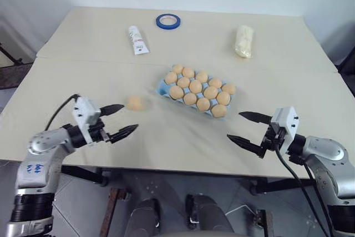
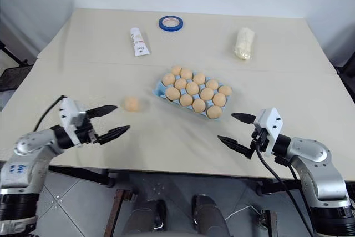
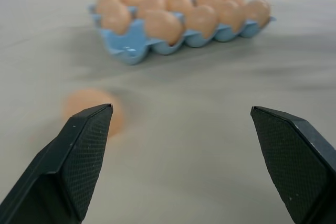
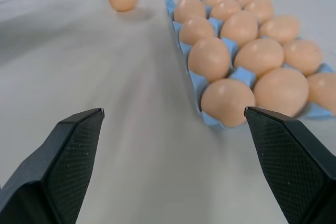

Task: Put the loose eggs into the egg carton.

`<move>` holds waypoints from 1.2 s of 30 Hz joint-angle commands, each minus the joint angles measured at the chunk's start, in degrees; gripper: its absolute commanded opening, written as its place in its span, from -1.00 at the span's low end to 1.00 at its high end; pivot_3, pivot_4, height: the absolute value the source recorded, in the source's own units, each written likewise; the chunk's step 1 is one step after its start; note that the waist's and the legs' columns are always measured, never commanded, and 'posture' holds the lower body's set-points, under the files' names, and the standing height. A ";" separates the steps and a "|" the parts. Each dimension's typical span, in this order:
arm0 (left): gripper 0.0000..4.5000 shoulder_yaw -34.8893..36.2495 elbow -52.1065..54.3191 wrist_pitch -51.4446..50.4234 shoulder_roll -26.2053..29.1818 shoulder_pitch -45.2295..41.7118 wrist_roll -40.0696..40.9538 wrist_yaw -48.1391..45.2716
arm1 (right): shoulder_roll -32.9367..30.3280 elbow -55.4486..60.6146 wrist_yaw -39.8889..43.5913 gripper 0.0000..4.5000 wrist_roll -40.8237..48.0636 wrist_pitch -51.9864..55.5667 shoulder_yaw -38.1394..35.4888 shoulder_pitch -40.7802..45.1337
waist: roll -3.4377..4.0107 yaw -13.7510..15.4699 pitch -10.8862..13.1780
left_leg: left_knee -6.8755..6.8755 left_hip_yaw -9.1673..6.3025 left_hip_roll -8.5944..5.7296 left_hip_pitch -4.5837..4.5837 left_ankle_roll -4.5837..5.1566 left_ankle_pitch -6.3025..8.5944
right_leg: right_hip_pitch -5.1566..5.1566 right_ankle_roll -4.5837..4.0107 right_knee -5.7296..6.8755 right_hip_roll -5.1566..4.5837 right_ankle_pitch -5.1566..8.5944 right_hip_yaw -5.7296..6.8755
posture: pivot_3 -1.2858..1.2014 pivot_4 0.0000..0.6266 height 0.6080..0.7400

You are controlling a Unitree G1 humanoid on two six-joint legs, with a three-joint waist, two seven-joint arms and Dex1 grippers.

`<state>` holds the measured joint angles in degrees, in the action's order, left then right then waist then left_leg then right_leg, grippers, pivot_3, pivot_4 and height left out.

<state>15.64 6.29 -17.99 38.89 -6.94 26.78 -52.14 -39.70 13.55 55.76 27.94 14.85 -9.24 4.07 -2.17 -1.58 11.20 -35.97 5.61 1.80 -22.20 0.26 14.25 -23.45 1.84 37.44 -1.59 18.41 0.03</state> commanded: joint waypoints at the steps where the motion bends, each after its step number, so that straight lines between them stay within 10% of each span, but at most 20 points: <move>1: 0.99 5.80 -1.63 1.26 2.47 2.51 0.57 0.02 | 0.28 0.31 1.05 1.00 0.90 -1.51 -0.72 0.31 | 0.00 0.01 0.00 | 0.03 -0.01 0.00 -0.01 0.02 0.01 | 0.00 0.00 -0.02 -0.02 0.00 0.02 | 0.03 -0.52 1.00; 31: 0.99 -9.24 -39.80 17.54 -7.76 -28.08 -13.33 3.44 | 0.92 1.90 0.56 1.00 1.16 -0.97 -0.94 0.89 | -0.01 -0.04 0.00 | 0.08 -0.04 0.00 -0.11 0.04 0.04 | -0.11 0.07 0.00 0.04 0.00 0.17 | 0.03 -0.52 1.00; 36: 0.46 -10.86 -48.59 20.25 -9.00 -32.04 -15.82 3.12 | 0.34 3.07 -0.28 1.00 1.20 -0.48 -2.18 -0.58 | -0.01 0.28 0.00 | -0.06 -0.09 -0.01 -0.13 0.05 0.03 | -0.07 0.09 0.05 0.02 -0.02 0.21 | 0.03 -0.52 1.00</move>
<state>4.92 -41.63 0.47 30.00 -37.69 11.64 -48.36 -38.32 14.48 55.90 28.33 14.31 -9.37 3.60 -2.18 -1.31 11.20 -36.03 5.53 1.78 -22.33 0.32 14.28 -23.51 1.96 37.48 -1.57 18.37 0.23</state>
